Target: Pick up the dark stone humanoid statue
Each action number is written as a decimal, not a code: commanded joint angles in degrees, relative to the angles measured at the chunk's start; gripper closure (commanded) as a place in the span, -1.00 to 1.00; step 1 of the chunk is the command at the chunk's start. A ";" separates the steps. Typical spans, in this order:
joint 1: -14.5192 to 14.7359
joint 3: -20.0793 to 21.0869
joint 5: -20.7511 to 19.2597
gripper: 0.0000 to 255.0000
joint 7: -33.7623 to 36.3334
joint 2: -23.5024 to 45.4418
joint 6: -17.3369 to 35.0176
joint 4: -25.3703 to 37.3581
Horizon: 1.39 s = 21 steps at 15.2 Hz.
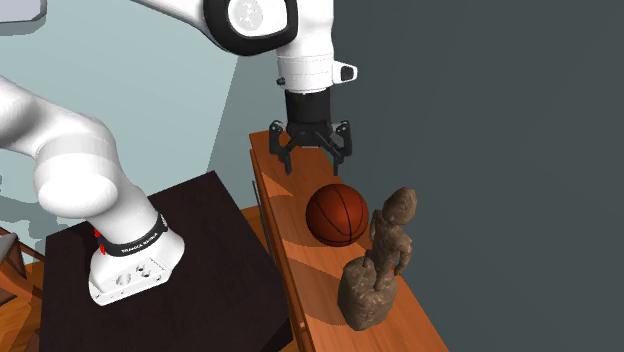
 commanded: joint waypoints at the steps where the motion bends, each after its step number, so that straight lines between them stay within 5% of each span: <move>1: 0.47 -2.26 -1.10 -1.00 -5.03 3.69 3.28 1.34; 11: 2.17 -10.20 3.77 -1.00 -31.61 25.84 16.81 14.55; 20: 1.58 -10.30 4.82 -1.00 -31.27 29.64 22.73 12.07; 21: 1.59 -10.29 4.83 1.00 -31.26 29.66 22.75 12.06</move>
